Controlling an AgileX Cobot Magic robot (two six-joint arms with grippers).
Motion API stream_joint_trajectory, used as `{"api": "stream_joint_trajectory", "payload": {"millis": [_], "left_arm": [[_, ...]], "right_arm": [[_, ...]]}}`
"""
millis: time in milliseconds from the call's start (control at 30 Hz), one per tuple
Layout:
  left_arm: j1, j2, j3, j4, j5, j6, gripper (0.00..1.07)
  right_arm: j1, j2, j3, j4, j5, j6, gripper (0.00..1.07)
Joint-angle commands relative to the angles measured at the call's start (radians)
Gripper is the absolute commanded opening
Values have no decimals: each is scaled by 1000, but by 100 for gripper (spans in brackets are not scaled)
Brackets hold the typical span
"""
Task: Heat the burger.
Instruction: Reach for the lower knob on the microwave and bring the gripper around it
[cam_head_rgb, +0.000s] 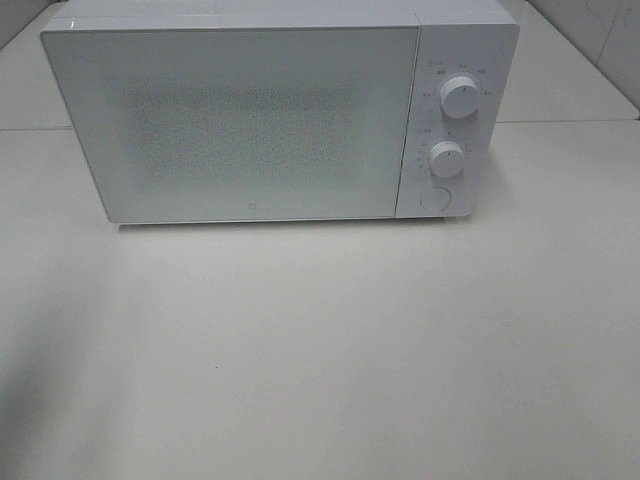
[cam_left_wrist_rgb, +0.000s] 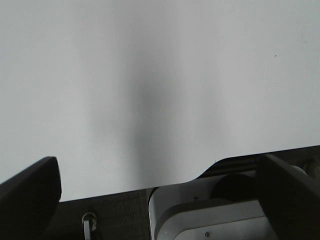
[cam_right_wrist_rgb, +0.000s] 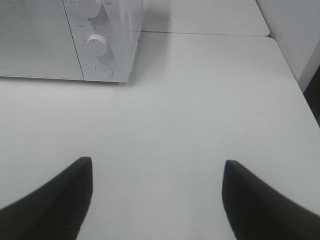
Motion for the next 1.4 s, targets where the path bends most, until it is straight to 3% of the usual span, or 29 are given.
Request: {"api": "stream_joint_trajectory", "payload": {"millis": [33,233,633,1100,1267,1367,1400], "left_arm": [[2,-153,85,-8,-67,4,98],[2,-327,224,-6,-118,3,98],[2,-480,258,1,-29,2,98],[2,-487,258,-18,-31,2,98],[2,-559,258,-16,-31,2,98],[27,-634,258,-16,-31,3,98],[73,-689,258,-16,-31,3,98]], "right_arm": [[-5,-31,0,2,-13,-8,72],[-5,-31,0,2,-13,-8,72],[-5,-31,0,1,-13,-8,72],[-5,-31,0,1,-13,-8,72],[-5,-31,0,1,-13,-8,72],[-5,-31,0,1,-13,-8,72],[-5,-31,0,1,-13,-8,72]]}}
